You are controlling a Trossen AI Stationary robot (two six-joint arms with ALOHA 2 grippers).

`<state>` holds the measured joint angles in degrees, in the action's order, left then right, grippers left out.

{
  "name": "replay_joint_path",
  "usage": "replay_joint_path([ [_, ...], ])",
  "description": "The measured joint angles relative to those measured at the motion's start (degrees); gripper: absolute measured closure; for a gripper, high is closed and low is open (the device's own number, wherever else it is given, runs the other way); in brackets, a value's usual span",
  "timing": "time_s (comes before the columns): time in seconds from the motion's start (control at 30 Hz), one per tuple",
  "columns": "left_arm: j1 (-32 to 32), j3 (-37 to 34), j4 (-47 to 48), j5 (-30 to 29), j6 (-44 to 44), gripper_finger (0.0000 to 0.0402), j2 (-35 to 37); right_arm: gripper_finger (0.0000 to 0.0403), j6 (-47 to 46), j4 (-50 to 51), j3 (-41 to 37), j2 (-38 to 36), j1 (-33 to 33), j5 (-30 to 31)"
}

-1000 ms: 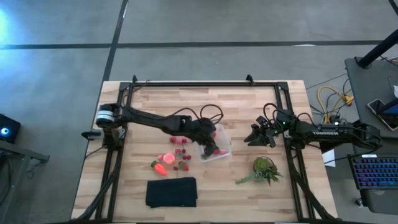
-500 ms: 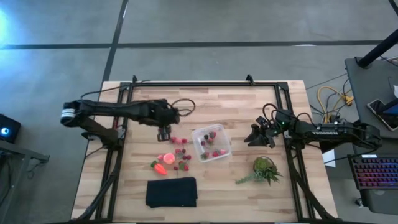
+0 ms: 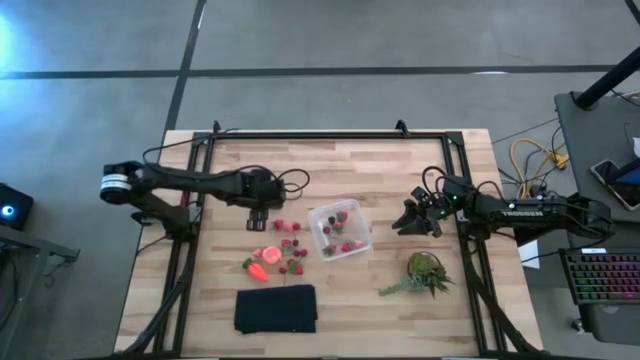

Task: Pick and placing Produce into tupperware
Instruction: Put the red cherry into the container

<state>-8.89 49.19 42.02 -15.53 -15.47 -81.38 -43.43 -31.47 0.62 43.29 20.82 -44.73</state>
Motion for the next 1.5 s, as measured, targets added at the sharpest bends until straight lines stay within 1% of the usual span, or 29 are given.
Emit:
replay_joint_path([
  [0.23,-1.31,0.05,-2.54,2.27,-2.77,0.0204,-4.71,0.0184,-0.12,0.85,0.00,-0.01,-0.02,2.84],
  [0.43,-3.08,0.17,-2.57,3.54,-2.47,0.0204,-7.35,0.0184,-0.56,0.96,0.00,-0.01,-0.02,2.86],
  [0.53,-5.15,0.17,-2.60,4.24,-2.83,0.0204,-7.50,0.0184,-1.15,0.97,0.00,-0.01,-0.02,2.86],
  [0.67,-8.57,0.26,-2.66,9.39,-2.69,0.0204,-6.94,0.0184,-1.57,0.97,0.00,-0.01,-0.02,2.86],
  [0.73,-9.74,0.49,-3.02,10.74,-2.71,0.0204,-6.94,0.0184,-1.58,0.95,0.00,-0.01,-0.02,2.86],
  [0.9,-10.51,1.08,-4.63,14.99,-2.92,0.0204,-6.94,0.0184,-1.58,0.96,0.00,-0.02,-0.02,2.86],
  [1.17,-10.55,1.05,-5.10,15.32,-2.94,0.0205,-7.86,0.0184,-1.56,0.97,0.00,-0.02,-0.02,2.86],
  [1.23,-10.53,1.05,-5.14,15.45,-2.94,0.0213,-8.53,0.0184,-1.54,0.99,0.00,-0.01,-0.02,2.86],
  [1.5,-10.55,1.32,-5.84,15.41,-2.94,0.0271,-10.68,0.0184,-1.56,1.14,0.00,-0.01,-0.04,2.86],
])
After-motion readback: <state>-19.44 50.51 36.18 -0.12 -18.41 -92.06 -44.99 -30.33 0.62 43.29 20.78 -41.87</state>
